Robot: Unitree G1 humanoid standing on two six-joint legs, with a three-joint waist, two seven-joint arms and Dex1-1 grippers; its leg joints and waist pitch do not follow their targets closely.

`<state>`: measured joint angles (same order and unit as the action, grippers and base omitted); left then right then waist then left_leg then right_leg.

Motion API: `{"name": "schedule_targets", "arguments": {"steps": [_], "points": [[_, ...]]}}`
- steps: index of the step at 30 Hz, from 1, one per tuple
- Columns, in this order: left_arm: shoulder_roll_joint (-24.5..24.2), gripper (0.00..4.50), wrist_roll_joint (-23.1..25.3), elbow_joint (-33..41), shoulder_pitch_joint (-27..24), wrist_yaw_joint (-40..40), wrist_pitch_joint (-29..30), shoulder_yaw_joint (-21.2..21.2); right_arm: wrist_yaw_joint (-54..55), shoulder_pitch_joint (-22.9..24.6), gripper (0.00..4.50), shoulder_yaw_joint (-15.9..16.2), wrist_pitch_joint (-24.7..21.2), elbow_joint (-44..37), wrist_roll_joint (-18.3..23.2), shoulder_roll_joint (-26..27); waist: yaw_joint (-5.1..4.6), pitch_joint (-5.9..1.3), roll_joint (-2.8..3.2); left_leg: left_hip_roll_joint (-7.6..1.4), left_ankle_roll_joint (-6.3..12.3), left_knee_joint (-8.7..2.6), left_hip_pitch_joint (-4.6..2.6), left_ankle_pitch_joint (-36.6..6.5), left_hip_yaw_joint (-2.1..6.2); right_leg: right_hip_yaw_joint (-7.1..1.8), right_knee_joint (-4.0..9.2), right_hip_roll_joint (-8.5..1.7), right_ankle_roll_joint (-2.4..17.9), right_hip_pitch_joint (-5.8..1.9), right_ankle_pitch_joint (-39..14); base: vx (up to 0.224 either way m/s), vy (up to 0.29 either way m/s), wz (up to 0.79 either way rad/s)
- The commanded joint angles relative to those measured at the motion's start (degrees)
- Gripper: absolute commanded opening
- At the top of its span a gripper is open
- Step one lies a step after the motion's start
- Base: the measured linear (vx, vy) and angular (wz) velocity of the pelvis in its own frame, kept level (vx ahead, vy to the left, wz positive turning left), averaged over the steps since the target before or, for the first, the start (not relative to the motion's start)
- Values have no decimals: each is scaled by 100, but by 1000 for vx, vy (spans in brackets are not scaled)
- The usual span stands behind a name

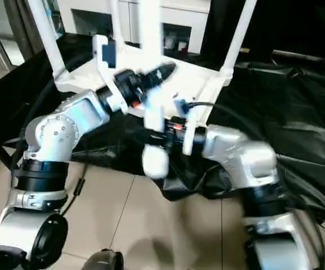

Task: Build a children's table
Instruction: Pick table leg

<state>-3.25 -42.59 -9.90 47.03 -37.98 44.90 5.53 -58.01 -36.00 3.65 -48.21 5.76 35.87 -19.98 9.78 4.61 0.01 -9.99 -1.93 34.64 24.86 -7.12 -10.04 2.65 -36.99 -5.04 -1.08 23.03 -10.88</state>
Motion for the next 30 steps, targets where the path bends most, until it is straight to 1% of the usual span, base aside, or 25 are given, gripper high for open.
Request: {"name": "schedule_targets", "arguments": {"steps": [1,2,3,4,6,7,9,10,11,12,13,14,15,16,17,18,19,20,21,22,24,25,26,28,30], "points": [[-84,181,-276,67,195,-457,151,-20,-174,-41,311,-35,-175,-16,117,-149,3,-553,57,-246,-307,-396,-274,-1802,114,-169,482,-334,1127,-198,-1243,0,0,0],[-99,181,-301,58,199,-532,153,-21,-200,-32,294,-22,-194,-20,117,-185,2,-552,38,-250,-311,-400,-278,-1837,110,-172,489,-332,1130,-200,-1226,0,0,0],[-91,181,-365,13,222,-584,187,22,-237,-17,277,-5,-210,-29,117,-235,-2,-548,31,-251,-311,-405,-272,-1845,117,-171,486,-334,1123,-206,-1235,0,0,0],[-78,181,-442,-43,248,-627,225,84,-258,-2,277,12,-222,-41,111,-279,-7,-552,41,-252,-318,-405,-273,-1876,115,-172,493,-343,1103,-210,-1302,0,0,0],[-40,180,-547,-204,313,-698,225,250,-312,62,273,-7,-300,-130,147,-374,-2,-552,35,-251,-328,-401,-283,-1872,112,-174,504,-337,1079,-206,-1356,0,0,0],[-40,180,-547,-204,313,-698,225,250,-312,62,251,-7,-300,-130,147,-374,6,-553,36,-252,-336,-400,-287,-1880,114,-175,505,-340,1070,-208,-1376,0,0,0],[-49,180,-617,-292,343,-694,215,332,-335,94,235,-34,-357,-173,202,-421,1,-556,30,-258,-348,-411,-277,-1873,123,-171,499,-343,1069,-217,-1353,0,0,0],[-46,180,-627,-299,345,-676,208,346,-324,97,223,-39,-360,-175,207,-419,5,-558,32,-257,-349,-406,-287,-1889,119,-173,504,-343,1058,-206,-1371,0,0,0],[-44,180,-650,-306,346,-647,203,367,-287,104,209,-53,-364,-187,216,-410,3,-557,34,-256,-356,-410,-278,-1892,126,-170,499,-354,1059,-216,-1399,0,0,0],[-47,180,-656,-309,348,-646,206,371,-276,106,209,-58,-367,-194,216,-406,8,-560,33,-259,-358,-407,-283,-1891,124,-170,505,-352,1057,-206,-1406,0,0,0],[-54,180,-602,-295,341,-616,163,353,-243,107,199,-69,-354,-211,207,-382,9,-562,34,-263,-360,-405,-287,-1887,124,-172,505,-355,1060,-205,-1389,0,0,0],[-44,180,-534,-316,344,-522,121,347,-201,103,195,-77,-329,-215,203,-355,8,-559,9,-263,-350,-411,-278,-1861,123,-170,503,-349,1064,-211,-1350,0,0,0],[-32,215,-485,-335,350,-450,91,346,-176,100,192,-84,-315,-217,203,-343,16,-559,16,-263,-352,-410,-279,-1856,124,-170,499,-353,1064,-209,-1353,0,0,0],[-30,236,-467,-338,350,-426,88,341,-161,97,191,-85,-305,-212,198,-333,14,-555,6,-262,-344,-409,-274,-1849,121,-170,500,-358,1056,-210,-1400,0,0,0],[-21,250,-332,-364,354,-245,73,298,-25,62,190,-90,-212,-145,133,-242,20,-559,2,-266,-347,-408,-277,-1817,121,-173,499,-364,1046,-203,-1410,0,0,0],[-21,253,-332,-364,354,-245,73,298,-25,62,188,-90,-212,-145,133,-242,20,-559,2,-266,-347,-408,-277,-1817,121,-173,499,-364,1046,-203,-1410,0,0,0],[-27,260,-9,-261,288,-59,-120,123,69,35,188,-92,-155,-98,85,-185,17,-560,-8,-272,-361,-415,-276,-1805,126,-171,507,-361,1012,-199,-1437,0,0,0],[57,271,195,-249,265,281,-284,115,117,6,188,-98,-140,-57,67,-152,11,-552,-4,-286,-382,-428,-274,-1843,136,-177,515,-370,957,-204,-1463,0,0,0],[104,284,294,-251,256,474,-371,116,144,-8,188,-101,-135,-38,64,-137,19,-556,-9,-279,-393,-423,-279,-1852,131,-177,523,-372,897,-205,-1494,0,0,0],[155,256,332,-252,244,590,-442,129,165,-29,187,-107,-124,-11,60,-122,18,-551,-31,-280,-388,-424,-279,-1846,123,-181,533,-372,882,-202,-1511,0,0,0],[201,227,393,-241,208,695,-557,123,188,-62,187,-115,-107,29,58,-103,33,-560,-25,-276,-365,-416,-272,-1762,124,-178,529,-378,861,-209,-1488,0,0,0],[213,229,372,-241,197,706,-543,124,194,-75,187,-117,-108,38,67,-101,25,-556,-55,-268,-343,-417,-258,-1713,117,-176,529,-367,845,-215,-1468,0,0,0],[205,229,370,-234,188,684,-534,100,198,-81,187,-118,-108,41,74,-100,31,-561,-40,-265,-326,-411,-257,-1663,117,-172,520,-373,860,-213,-1462,0,0,0],[181,209,411,-208,178,630,-547,39,211,-89,187,-123,-107,47,70,-91,19,-558,-53,-261,-296,-403,-251,-1626,109,-174,523,-367,871,-209,-1450,0,0,0],[157,194,509,-194,184,549,-627,-33,224,-124,187,-127,-112,66,50,-77,13,-562,-47,-265,-275,-402,-248,-1570,109,-173,515,-364,876,-211,-1407,0,0,0]]}}
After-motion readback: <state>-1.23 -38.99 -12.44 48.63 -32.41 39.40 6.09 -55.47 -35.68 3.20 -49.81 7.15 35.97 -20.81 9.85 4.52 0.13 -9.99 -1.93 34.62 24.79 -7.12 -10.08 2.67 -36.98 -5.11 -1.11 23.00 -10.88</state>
